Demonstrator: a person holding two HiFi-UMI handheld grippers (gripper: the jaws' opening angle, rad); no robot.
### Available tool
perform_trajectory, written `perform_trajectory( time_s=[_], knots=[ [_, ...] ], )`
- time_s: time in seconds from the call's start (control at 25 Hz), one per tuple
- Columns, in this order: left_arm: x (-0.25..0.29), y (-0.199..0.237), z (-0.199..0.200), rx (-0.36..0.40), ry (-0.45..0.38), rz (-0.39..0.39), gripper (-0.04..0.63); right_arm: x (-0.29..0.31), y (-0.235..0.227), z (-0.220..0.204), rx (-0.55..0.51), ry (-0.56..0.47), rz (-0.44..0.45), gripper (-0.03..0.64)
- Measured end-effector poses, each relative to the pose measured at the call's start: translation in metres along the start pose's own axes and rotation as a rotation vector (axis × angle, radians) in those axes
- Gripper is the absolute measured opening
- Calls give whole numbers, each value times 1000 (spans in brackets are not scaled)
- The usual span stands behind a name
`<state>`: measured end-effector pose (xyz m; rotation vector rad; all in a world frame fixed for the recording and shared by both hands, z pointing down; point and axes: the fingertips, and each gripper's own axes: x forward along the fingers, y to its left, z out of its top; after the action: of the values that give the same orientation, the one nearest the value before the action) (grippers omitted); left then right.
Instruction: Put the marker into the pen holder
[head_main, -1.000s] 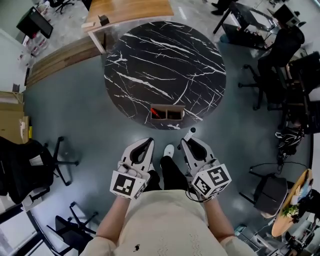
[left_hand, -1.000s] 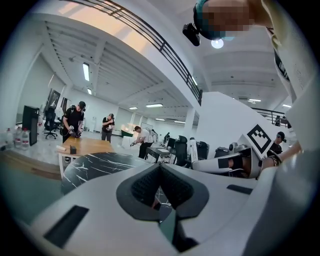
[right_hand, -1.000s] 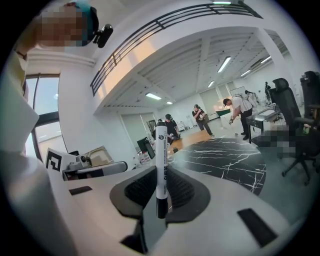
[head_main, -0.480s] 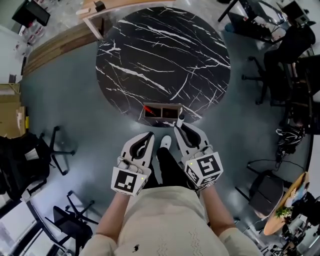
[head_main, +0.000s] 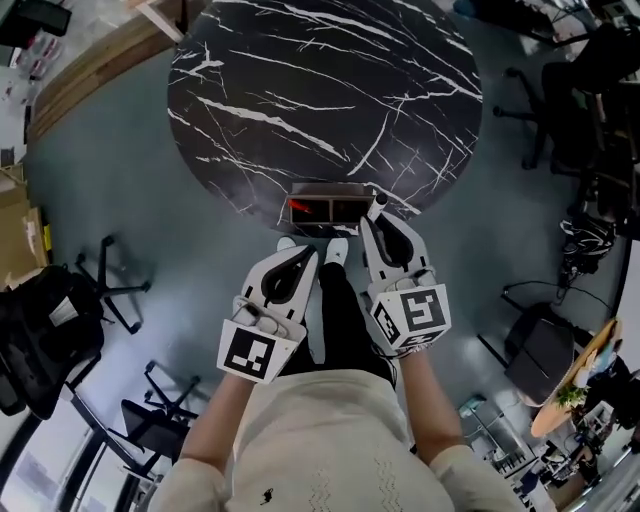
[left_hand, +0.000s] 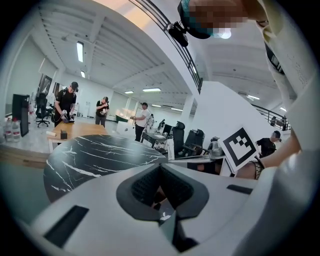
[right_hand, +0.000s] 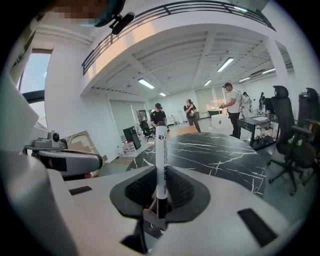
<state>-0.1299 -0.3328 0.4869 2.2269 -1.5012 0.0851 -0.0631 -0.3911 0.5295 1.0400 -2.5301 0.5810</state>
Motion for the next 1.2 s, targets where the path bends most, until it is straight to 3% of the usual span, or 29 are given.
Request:
perform_trajectory(
  time_s=[0.4,0.88,1.2],
  knots=[
    [24,11,-29,-47,49,-27,8,25,-6,-12,-106,-7,-18,72],
    [21,18,-41,-62,73,-15,8,32,-6,-19,-112,1,-15,74],
    [19,10,-34,-39,44,-25,8,22,2,3,-130,-45,-11,74]
  ],
)
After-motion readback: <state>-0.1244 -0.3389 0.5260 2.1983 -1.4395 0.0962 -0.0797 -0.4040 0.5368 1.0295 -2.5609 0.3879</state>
